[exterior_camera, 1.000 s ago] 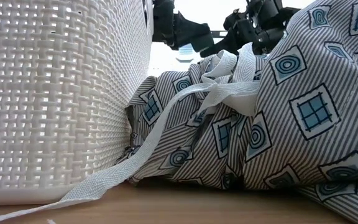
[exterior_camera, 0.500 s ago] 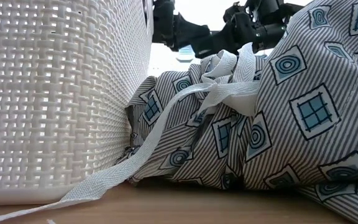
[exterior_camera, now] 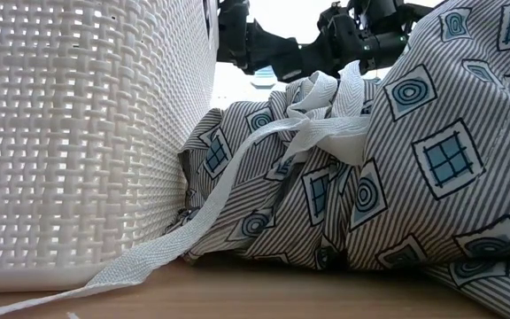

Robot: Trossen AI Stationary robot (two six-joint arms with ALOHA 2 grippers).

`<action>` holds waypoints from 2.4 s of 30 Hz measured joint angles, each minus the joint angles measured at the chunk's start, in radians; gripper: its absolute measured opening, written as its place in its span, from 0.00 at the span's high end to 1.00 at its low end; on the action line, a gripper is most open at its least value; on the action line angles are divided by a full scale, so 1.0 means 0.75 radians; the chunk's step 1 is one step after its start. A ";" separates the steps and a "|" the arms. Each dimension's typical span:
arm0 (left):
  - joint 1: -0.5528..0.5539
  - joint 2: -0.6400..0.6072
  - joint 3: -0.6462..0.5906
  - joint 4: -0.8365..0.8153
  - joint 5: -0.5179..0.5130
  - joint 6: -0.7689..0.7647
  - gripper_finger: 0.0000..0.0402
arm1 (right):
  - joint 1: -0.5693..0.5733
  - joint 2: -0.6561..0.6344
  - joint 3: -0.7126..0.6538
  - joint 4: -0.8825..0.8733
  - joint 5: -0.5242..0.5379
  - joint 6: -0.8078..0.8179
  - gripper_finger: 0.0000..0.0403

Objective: Pick & Place Medicine items
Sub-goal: Put the green bandage into the small white bin

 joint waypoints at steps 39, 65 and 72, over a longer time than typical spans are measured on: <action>-0.001 -0.002 0.001 -0.015 0.004 0.008 0.59 | 0.017 0.001 -0.002 0.014 0.003 -0.025 0.56; -0.001 -0.002 0.002 -0.044 -0.001 0.010 0.59 | 0.017 0.002 -0.002 0.010 0.008 -0.025 0.56; 0.000 -0.002 0.002 -0.015 -0.045 0.008 0.59 | 0.016 0.001 -0.002 0.016 0.010 -0.029 0.56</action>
